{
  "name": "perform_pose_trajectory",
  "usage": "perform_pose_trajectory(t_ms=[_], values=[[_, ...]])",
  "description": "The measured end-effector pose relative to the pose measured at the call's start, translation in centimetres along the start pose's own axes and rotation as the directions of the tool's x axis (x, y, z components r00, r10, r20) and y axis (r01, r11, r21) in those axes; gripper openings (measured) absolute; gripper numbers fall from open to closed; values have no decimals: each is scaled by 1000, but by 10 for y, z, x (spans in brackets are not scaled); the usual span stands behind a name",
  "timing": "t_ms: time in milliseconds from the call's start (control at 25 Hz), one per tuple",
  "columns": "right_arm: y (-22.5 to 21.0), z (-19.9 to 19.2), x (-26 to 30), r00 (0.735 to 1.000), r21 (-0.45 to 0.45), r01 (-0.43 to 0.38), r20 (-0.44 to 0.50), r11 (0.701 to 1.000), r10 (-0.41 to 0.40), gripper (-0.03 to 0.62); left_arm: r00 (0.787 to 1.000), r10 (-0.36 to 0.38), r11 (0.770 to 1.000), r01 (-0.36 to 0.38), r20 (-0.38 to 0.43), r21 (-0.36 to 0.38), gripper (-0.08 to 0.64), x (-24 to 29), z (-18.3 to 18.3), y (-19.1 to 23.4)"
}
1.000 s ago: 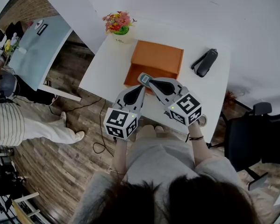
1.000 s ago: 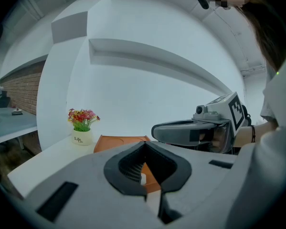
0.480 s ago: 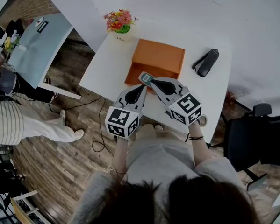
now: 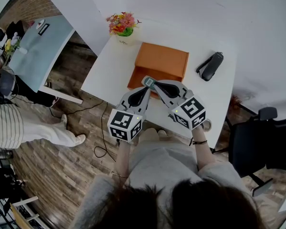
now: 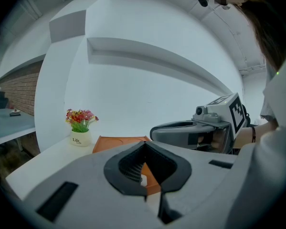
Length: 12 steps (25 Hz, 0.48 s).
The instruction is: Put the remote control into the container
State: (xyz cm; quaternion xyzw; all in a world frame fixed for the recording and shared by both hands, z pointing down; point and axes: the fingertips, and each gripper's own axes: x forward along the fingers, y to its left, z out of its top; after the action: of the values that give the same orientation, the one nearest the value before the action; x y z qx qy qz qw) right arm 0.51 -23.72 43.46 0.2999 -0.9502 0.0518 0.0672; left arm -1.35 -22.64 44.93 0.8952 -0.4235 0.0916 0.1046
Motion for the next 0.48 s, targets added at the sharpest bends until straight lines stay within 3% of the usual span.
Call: perform_pose_trajectory(t_ms=[480], values=[[-1,0,0,1000,-6,10,11,1000,-9,-2,1000,0,1000,0,-1,7,3,0,2,3]])
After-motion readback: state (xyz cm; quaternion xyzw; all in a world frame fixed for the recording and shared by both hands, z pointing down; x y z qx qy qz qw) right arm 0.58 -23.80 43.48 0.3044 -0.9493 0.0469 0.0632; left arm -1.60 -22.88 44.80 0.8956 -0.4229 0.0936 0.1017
